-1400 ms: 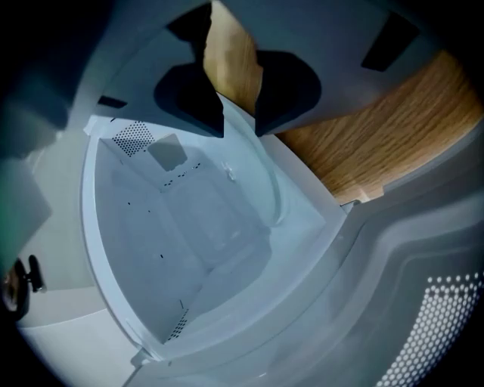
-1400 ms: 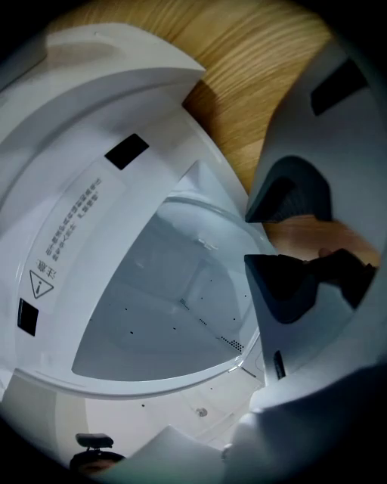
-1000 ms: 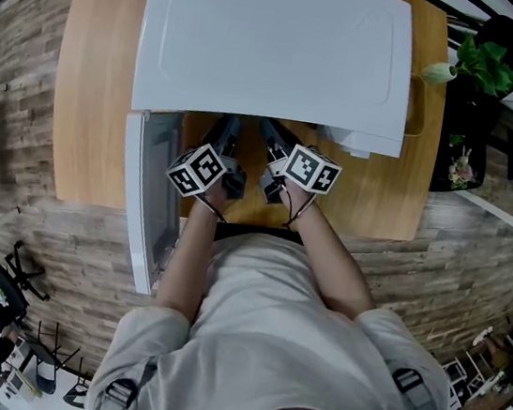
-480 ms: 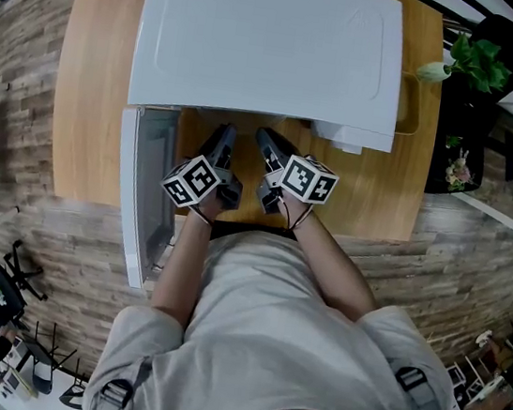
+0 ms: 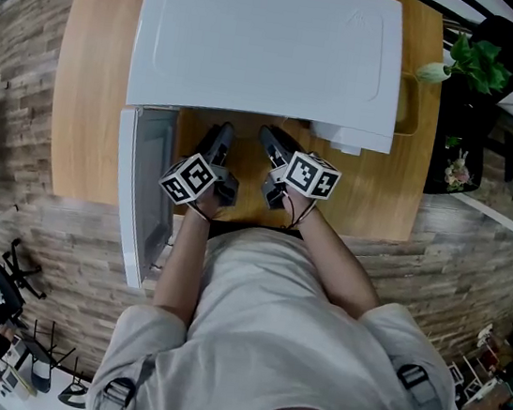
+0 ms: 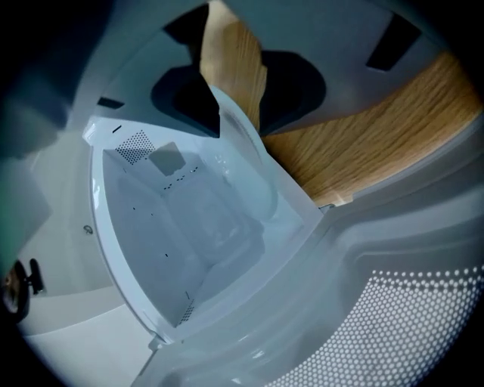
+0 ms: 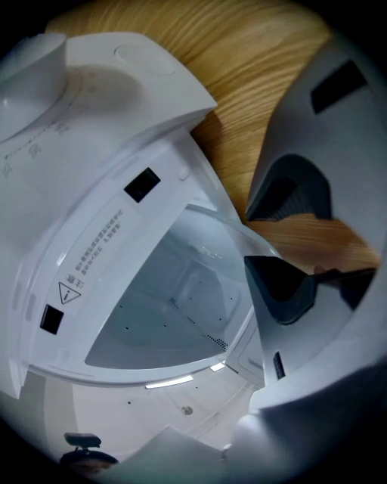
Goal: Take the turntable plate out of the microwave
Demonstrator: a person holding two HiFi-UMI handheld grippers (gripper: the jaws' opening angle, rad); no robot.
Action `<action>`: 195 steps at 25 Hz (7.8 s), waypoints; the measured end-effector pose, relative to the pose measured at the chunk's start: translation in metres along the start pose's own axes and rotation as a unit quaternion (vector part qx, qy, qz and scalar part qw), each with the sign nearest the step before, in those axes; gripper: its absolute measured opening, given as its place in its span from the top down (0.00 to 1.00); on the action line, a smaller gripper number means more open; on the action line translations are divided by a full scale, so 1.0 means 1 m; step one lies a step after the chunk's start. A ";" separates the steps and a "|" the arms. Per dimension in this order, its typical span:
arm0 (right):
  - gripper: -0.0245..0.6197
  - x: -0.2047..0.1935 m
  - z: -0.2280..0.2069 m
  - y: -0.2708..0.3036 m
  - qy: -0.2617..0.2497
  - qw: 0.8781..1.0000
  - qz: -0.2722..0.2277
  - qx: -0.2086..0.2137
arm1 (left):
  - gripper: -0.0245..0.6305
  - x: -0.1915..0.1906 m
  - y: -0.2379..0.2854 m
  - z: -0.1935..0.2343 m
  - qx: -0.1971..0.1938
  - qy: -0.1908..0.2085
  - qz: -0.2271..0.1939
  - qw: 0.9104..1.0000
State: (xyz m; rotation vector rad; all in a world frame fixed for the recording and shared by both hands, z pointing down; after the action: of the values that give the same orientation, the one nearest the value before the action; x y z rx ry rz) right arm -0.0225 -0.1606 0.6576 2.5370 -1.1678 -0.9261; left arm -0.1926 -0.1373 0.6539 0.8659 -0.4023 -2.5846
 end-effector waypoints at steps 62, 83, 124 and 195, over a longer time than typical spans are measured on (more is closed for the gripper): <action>0.75 0.011 -0.009 -0.011 -0.035 0.999 0.002 0.012 | 0.67 -0.013 -0.006 0.003 -0.024 -0.016 0.004 1.000; 0.77 0.011 -0.006 0.014 0.034 0.998 -0.013 0.045 | 0.55 -0.013 0.009 0.000 -0.071 -0.040 0.018 0.997; 0.80 -0.015 0.002 -0.038 0.016 0.998 -0.034 0.041 | 0.78 -0.021 -0.035 0.001 -0.051 -0.042 -0.021 0.998; 0.78 0.007 0.076 -0.149 -0.083 0.978 -0.040 0.189 | 0.76 -0.033 -0.152 -0.106 -0.076 0.014 -0.151 0.985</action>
State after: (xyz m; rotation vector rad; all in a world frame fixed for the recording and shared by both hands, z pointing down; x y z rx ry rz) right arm 0.0259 -0.0602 0.5321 2.8673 -1.4170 -1.0389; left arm -0.1426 -0.0034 0.5313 0.9715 -0.0660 -2.8279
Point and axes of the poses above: the fingertips, and each gripper's own axes: y forward along the fingers, z to its left, x out of its top, the point moved 5 cm from there along -y, backward along the fingers, and after that the axes turned 7 degrees about -z, right-handed, at the moved point
